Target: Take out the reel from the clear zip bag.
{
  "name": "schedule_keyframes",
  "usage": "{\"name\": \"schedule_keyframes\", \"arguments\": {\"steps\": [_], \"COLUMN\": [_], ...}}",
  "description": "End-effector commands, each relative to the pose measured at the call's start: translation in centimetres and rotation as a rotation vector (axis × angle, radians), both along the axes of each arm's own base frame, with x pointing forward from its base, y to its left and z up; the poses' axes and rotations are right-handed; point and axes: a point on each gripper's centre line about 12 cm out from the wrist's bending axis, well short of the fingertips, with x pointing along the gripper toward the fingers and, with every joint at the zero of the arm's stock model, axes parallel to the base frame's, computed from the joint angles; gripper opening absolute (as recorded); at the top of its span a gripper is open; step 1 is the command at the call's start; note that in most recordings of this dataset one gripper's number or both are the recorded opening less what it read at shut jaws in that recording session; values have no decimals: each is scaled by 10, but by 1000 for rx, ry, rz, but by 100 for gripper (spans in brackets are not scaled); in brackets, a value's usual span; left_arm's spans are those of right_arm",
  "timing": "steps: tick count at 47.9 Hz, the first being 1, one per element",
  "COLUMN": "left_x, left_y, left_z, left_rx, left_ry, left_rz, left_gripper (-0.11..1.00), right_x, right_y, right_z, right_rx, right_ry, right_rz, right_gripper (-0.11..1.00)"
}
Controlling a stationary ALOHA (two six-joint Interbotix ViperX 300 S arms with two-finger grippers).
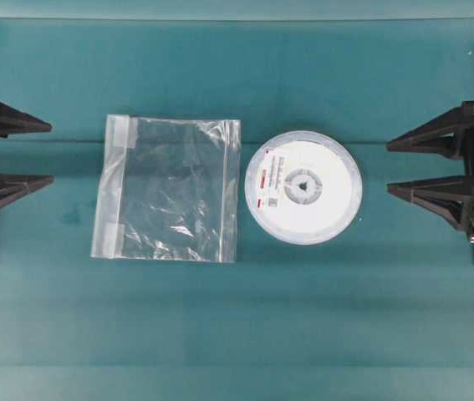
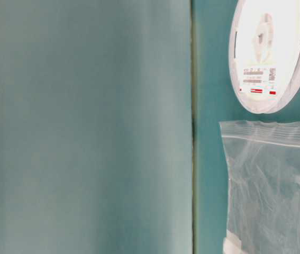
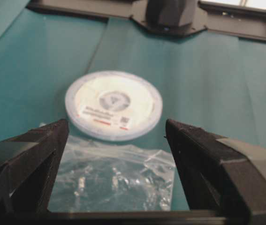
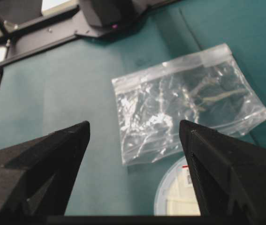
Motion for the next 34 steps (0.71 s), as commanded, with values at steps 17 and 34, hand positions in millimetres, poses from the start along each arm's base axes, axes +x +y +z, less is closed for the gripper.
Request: {"name": "schedule_keyframes", "arguments": {"steps": [17,34], "left_x": [2,2], "left_y": [0,0], "left_z": [6,6], "left_rx": [-1,-32], "left_ry": [-16,-17], "left_rz": [-1,1], "left_gripper": [92,92], "right_x": [2,1], "right_y": [0,0], "right_z": [8,9], "right_rx": [-17,-17], "right_ry": [-24,-30], "right_rz": [-1,-1], "right_gripper": [91,91]}}
